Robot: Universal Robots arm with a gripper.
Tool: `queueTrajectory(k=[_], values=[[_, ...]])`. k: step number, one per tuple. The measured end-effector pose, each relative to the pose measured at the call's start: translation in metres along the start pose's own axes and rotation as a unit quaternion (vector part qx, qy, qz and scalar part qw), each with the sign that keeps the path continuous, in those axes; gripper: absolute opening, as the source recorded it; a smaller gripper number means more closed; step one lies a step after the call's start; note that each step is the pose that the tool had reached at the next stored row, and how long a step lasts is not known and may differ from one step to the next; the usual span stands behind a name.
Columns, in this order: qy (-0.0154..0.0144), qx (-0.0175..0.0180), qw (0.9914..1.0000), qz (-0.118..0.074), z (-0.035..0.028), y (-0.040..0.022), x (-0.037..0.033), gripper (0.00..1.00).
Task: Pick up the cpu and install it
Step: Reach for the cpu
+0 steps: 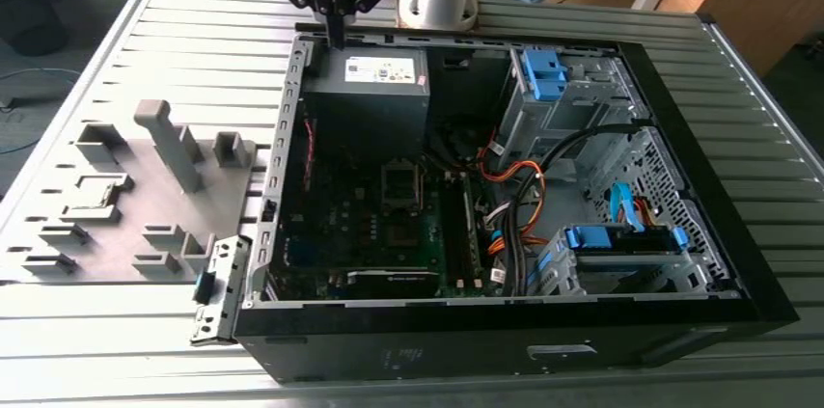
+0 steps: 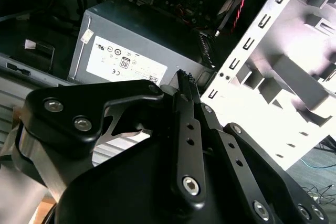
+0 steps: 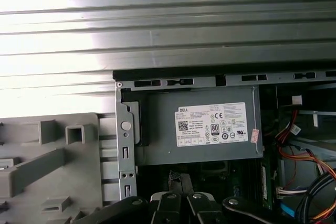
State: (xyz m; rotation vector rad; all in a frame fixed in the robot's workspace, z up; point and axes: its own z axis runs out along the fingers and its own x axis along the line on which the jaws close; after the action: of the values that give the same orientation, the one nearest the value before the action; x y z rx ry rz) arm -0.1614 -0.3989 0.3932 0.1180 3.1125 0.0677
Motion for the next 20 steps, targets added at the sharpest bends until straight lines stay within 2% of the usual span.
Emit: queueTrajectory(k=[10,20], values=[[0.0000,0.0000,1.00000,0.000,-0.0002,-0.0008,0.0109,0.11],[0.0000,0.0000,1.00000,0.000,-0.0003,-0.0012,0.0161,0.11]])
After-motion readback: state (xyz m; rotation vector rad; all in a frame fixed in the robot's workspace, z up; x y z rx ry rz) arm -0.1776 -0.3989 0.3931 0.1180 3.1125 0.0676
